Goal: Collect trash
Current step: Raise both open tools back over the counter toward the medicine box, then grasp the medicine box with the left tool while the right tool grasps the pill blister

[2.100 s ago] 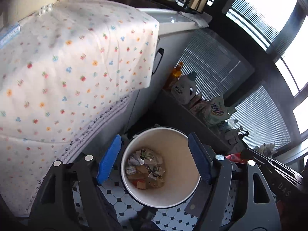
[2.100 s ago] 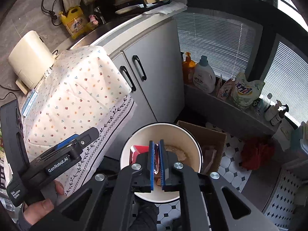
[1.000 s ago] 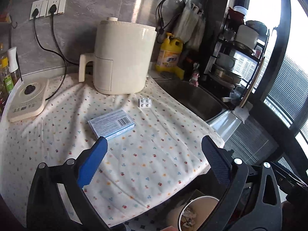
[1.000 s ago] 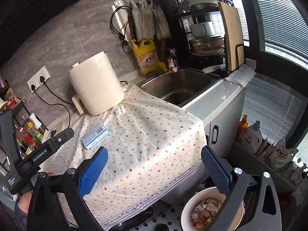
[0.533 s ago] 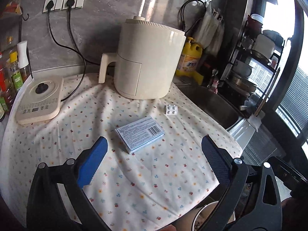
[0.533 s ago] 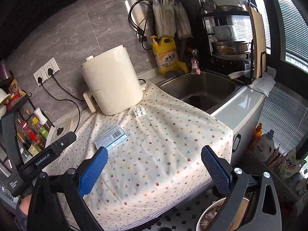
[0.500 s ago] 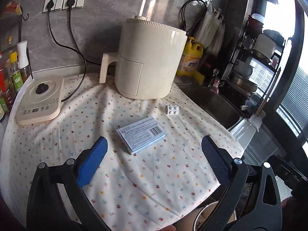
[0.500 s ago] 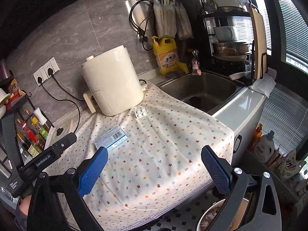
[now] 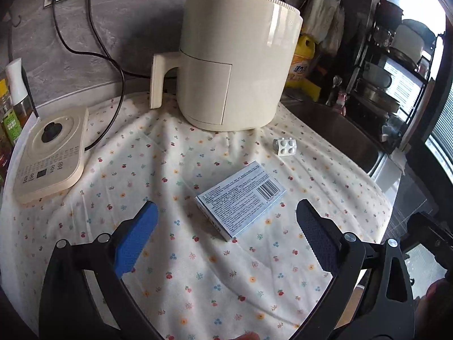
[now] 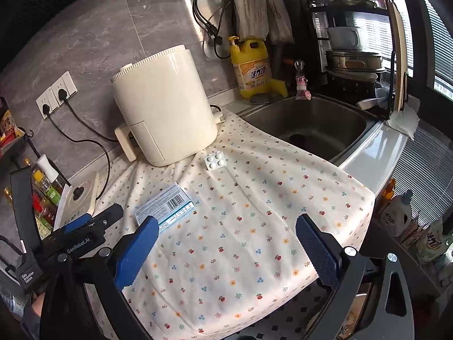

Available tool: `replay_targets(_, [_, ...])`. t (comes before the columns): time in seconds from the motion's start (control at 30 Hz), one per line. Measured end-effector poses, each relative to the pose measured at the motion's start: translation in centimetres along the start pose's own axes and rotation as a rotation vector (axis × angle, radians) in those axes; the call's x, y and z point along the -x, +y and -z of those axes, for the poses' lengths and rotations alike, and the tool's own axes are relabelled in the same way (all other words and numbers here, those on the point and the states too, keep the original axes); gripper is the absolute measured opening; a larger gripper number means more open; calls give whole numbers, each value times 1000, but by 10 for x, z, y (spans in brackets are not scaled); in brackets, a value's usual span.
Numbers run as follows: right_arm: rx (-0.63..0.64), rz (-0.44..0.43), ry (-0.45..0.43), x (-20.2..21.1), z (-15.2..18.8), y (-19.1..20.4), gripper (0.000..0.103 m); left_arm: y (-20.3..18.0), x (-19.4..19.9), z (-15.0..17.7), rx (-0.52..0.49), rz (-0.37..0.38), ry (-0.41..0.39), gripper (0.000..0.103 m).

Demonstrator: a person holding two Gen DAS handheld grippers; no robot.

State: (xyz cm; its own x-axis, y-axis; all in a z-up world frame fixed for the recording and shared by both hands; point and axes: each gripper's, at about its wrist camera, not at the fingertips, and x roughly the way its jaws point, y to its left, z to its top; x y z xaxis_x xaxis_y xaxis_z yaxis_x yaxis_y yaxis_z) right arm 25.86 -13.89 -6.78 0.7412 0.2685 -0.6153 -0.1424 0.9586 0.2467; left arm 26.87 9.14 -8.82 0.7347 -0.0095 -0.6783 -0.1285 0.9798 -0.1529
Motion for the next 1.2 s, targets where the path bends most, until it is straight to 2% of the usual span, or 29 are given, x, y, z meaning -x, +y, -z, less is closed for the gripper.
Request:
replay_targets(0.13, [-23, 16, 16, -17, 1, -1, 95, -11, -31, -1, -92, -8, 91, 97])
replay_targets(0.57, [-115, 90, 22, -42, -2, -21, 95, -35, -93, -8, -302, -79, 198, 97])
replay_targets(0.8, [-106, 98, 34, -52, -6, -15, 95, -32, -110, -12, -289, -73, 215, 97])
replay_targets(0.93, [-89, 95, 42, -61, -10, -8, 95, -18, -121, -14, -230, -82, 239, 97])
replay_targets(1.0, [-79, 90, 46, -66, -13, -4, 95, -9, -121, -16, -184, -63, 235, 83])
replay_targets(1.03, [-73, 89, 48, -68, -14, -2, 95, -5, -120, -18, -167, -62, 227, 68])
replay_targets(1.07, [-67, 87, 49, -72, -16, 0, 95, -1, -118, -20, -151, -71, 218, 64])
replay_targets(1.2, [-29, 75, 57, -87, -26, 10, 95, 14, -108, -32, -67, -78, 159, 64])
